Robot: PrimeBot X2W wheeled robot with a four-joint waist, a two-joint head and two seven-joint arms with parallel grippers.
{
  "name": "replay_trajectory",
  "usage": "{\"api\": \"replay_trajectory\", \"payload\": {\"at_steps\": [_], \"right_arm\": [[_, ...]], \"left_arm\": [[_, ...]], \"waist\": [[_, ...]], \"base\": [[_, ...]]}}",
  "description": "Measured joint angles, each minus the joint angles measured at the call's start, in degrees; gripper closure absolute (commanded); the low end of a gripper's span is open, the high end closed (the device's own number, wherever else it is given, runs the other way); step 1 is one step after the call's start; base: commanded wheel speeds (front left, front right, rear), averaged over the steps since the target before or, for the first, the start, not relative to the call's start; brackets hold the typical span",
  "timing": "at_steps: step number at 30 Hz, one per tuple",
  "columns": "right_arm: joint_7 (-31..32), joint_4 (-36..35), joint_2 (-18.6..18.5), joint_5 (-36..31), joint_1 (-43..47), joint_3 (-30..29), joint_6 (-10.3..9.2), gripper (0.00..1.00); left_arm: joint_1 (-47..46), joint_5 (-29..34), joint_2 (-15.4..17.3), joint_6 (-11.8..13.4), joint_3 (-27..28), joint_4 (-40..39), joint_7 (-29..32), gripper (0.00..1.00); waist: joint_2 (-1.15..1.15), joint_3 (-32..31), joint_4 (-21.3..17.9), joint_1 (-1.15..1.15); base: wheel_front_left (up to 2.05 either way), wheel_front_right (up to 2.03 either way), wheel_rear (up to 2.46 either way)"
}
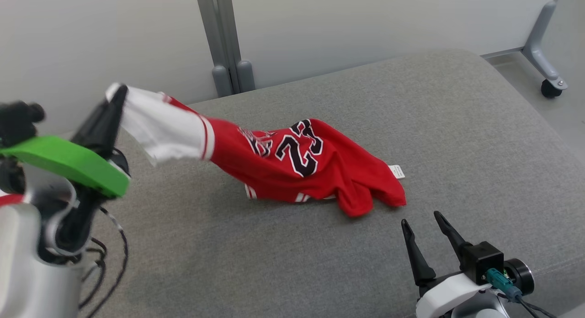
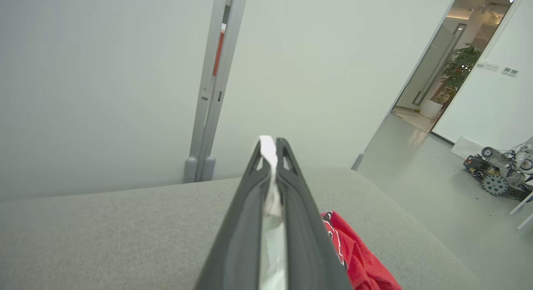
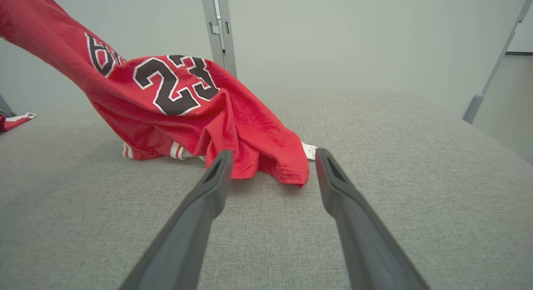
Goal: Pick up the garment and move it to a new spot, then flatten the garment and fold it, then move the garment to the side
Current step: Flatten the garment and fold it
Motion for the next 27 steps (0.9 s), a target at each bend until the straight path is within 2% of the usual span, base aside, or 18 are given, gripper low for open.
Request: {"api": "replay_trajectory", "payload": {"at_steps": [3, 7, 12, 15, 20, 27], "right_arm": [[0.0, 0.12, 0.12, 0.25, -0.03, 0.36, 0.0, 0.0], [0.0, 0.33, 0.18, 0.74, -0.05, 0.63, 0.0, 0.0], [0.0, 0.55, 0.23, 1.21, -0.04, 1.22, 0.0, 0.0], [0.0, 0.55, 0.25, 1.51, -0.04, 1.1, 0.0, 0.0], [0.0, 0.55, 0.25, 1.85, -0.02, 0.94, 0.0, 0.0], [0.0, 0.64, 0.27, 3.21, -1.57, 3.16, 0.0, 0.0]], "left_arm": [[-6.0, -0.05, 4.11, 1.36, 2.03, -2.72, 3.45, 1.0], [-14.27, 1.36, 8.39, 2.35, 4.02, -1.78, 6.0, 1.0], [-23.88, 2.8, 11.96, 2.48, 4.86, 2.45, 6.94, 1.0], [-29.37, 3.1, 13.07, 1.55, 4.01, 4.61, 7.54, 1.0], [-35.01, 3.61, 12.03, 0.09, -0.03, 8.71, 8.66, 1.0], [-30.96, -0.09, 3.69, -0.96, -6.12, 13.41, 8.27, 1.0]], "waist": [[0.0, -0.05, -0.45, 0.0], [0.0, -0.13, -1.54, 0.0], [0.0, -0.2, -3.39, 0.0], [0.0, -0.2, -4.46, 0.0], [0.0, 0.01, -5.66, 0.0], [0.0, 0.72, -7.84, 0.0]], "base": [[0.0, 0.0, 0.0], [0.0, 0.0, 0.0], [0.0, 0.0, 0.0], [0.0, 0.0, 0.0], [0.0, 0.0, 0.0], [0.0, 0.0, 0.0]]}}
